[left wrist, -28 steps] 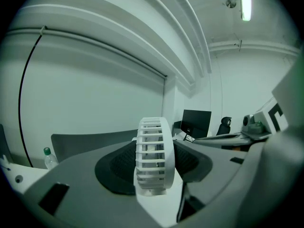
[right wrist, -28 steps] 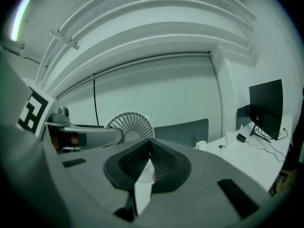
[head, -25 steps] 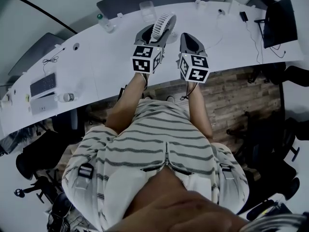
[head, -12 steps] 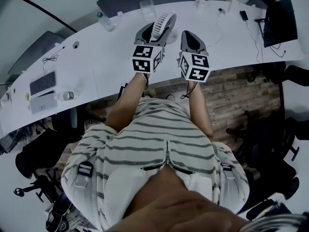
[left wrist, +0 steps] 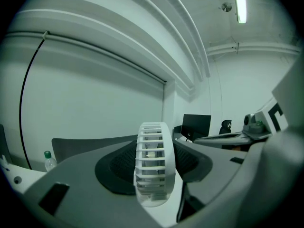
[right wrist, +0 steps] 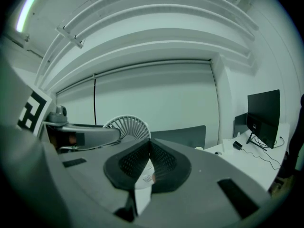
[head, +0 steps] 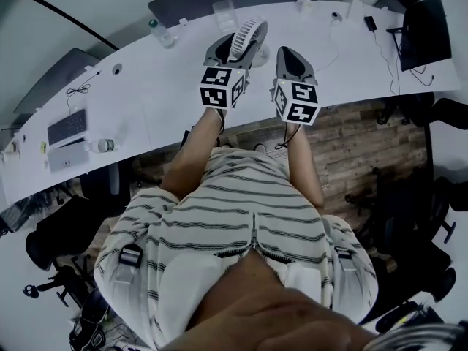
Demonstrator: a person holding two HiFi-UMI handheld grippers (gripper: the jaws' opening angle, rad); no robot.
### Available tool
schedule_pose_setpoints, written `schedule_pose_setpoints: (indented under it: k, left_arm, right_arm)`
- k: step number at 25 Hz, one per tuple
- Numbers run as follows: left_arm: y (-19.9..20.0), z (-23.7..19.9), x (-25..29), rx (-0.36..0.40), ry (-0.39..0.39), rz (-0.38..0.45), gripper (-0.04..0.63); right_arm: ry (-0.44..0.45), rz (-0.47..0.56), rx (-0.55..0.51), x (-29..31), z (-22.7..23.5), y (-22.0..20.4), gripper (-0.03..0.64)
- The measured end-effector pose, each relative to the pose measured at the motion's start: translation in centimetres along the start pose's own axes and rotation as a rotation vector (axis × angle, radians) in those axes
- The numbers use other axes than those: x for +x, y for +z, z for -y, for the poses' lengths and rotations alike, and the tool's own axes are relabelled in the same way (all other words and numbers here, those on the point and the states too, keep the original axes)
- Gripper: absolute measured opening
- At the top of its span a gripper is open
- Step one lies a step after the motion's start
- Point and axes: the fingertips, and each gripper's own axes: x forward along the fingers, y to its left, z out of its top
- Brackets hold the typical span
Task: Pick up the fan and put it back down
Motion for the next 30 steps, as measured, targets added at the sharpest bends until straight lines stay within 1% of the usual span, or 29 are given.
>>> schedule_pose_setpoints:
  k: [8, 14, 21, 30]
  left_arm:
    - [-0.1, -0.3, 0.5, -0.003, -0.002, 0.002, 0.224]
    - [-0.9, -0.6, 1.6, 0.019, -0.022, -0.020, 0.224]
    - [-2.2, -0.9, 3.5, 0.056, -0.065, -0.047, 0.224]
    - [-5.1, -1.6, 6.3, 0.125, -0.150, -0.082, 0.224]
  right_arm:
    - [-0.020, 0.001, 0.002, -0.1, 0.9, -0.1, 0.011]
    - [-0.030, -0.003, 0.004, 0.0, 1.1, -0.3, 0.011]
    - [-0.051, -0.006, 0.007, 0.0, 2.1, -0.3, 0.011]
    - [-0.072, -0.015, 0.004, 0.5, 3.0, -0.7, 0.011]
